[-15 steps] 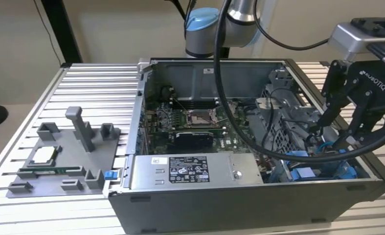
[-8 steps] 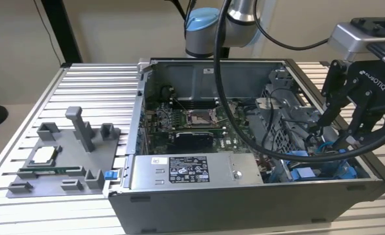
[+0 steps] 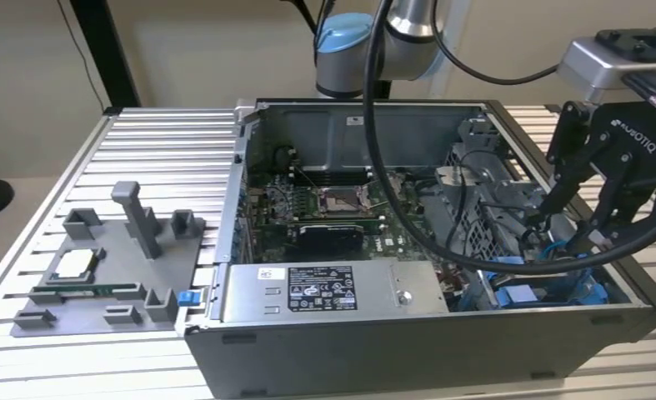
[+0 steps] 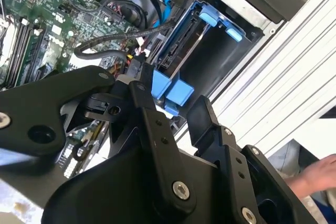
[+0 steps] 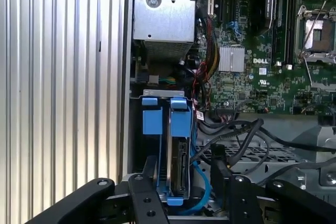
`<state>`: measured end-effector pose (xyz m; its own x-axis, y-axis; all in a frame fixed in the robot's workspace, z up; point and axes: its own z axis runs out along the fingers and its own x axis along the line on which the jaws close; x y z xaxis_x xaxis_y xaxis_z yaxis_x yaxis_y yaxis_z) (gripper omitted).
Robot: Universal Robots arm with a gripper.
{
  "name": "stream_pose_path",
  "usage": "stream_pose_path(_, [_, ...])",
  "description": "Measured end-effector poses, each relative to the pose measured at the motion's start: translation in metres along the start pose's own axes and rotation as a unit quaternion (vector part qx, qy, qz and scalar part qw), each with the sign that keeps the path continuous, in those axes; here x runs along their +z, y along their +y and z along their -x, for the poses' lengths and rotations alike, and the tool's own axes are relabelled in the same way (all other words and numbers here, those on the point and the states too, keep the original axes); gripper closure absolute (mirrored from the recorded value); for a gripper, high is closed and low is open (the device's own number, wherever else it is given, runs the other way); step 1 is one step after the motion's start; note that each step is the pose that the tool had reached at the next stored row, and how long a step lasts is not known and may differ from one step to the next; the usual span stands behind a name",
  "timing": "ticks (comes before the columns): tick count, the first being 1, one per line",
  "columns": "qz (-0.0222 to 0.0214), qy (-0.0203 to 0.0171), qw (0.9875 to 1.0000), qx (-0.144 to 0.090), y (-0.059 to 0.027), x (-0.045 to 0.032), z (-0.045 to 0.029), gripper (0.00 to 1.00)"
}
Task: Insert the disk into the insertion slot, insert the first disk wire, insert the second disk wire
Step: 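Insert the first disk wire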
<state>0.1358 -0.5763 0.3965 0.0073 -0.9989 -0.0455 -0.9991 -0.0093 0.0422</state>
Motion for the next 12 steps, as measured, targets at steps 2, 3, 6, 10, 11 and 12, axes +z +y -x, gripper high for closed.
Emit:
stream_pose_path(2, [-0.0009,-0.0002,1.0,0.0,0.001,0.0001,0.001,0.0])
stream_pose_path(3, [-0.0015,-0.0002,1.0,0.0,0.0026,0.0002,0.0026,0.0])
stream_pose_path(6, [-0.0069,-0.0002,1.0,-0.001,0.0104,0.0011,0.0086,0.0])
stream_pose_path(10, [-0.0185,0.0001,0.9998,-0.003,0.0124,0.0042,0.0154,0.0])
stream_pose_path(11, [-0.0208,0.0001,0.9998,-0.004,0.0129,0.0053,0.0174,0.0])
stream_pose_path(12, [-0.0225,0.0,0.9997,-0.004,0.014,0.0067,0.0198,0.0])
